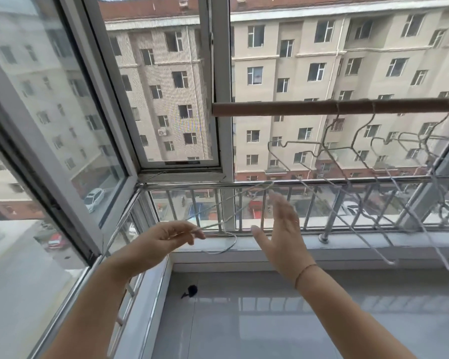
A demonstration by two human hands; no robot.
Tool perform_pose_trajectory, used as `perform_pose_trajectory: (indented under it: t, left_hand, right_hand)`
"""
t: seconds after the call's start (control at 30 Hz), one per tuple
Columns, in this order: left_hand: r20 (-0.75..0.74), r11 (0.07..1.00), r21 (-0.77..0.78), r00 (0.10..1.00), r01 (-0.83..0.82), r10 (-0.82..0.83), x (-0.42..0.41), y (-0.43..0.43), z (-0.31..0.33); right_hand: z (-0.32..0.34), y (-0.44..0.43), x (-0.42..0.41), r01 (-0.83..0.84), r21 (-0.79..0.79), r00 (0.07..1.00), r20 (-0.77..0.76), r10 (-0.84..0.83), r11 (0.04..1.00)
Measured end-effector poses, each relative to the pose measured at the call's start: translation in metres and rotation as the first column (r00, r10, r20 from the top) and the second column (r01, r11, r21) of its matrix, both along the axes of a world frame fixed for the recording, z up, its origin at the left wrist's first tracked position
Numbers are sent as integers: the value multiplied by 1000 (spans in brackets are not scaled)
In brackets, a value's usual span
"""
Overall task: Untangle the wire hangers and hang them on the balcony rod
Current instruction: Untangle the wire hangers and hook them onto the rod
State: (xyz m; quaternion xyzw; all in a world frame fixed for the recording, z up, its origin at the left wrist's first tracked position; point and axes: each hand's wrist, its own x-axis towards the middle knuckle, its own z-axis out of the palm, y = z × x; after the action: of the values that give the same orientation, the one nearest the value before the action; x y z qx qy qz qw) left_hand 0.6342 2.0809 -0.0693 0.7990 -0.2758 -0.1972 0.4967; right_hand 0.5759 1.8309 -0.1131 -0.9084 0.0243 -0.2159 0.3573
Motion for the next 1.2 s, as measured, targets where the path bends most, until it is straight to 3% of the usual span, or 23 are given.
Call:
perform_pose_trajectory:
  t: [0.1, 0.23, 0.33, 0.43, 0.57, 0.7, 0.73, 0.77, 0.83, 0.9, 1.2]
  left_hand:
    - [65, 999, 31, 998, -8, 6, 3, -3, 8]
    - [102, 999, -17, 994, -37, 38, 6, -6, 18]
    - [181, 992, -26, 975, -124, 127, 15, -12, 14]
    - [271, 964, -62, 925, -258, 265, 20, -24, 5]
    - [382, 887, -179, 801, -425, 461, 6, -54, 5]
    - [460, 714, -309, 558, -629, 691, -8, -82, 8]
    - [411, 702, -330, 573, -632, 709, -16, -89, 9]
    - [299, 717, -333, 653, -612, 696, -25, -97, 11]
    - [-64, 769, -345, 830, -539, 554, -48, -114, 18]
    - [-295, 788, -393, 877, -474, 380, -66, -127, 24]
    - [-220, 761, -517, 920, -391, 324, -68, -136, 59]
  right_hand:
    - [16, -7, -3, 23, -59, 997, 68, -19, 998]
    - [28, -19, -7, -35, -126, 998, -47, 29, 991]
    - [35, -21, -18, -185, 85, 965, -171, 197, 979]
    - [41, -20, -30, -256, 330, 895, -275, 351, 909]
    - [44, -19, -44, -139, 701, 834, -298, 465, 699]
    - [42, -15, -56, -70, 899, 827, -190, 530, 432]
    - [41, -13, -59, -66, 920, 829, -166, 535, 387]
    - [41, -12, -60, -67, 929, 833, -148, 533, 364]
    - [40, -7, -64, -94, 925, 850, -118, 513, 368]
    - [40, -3, -67, -133, 923, 870, -65, 488, 360]
    - [69, 5, -62, -294, 869, 889, 95, 449, 397]
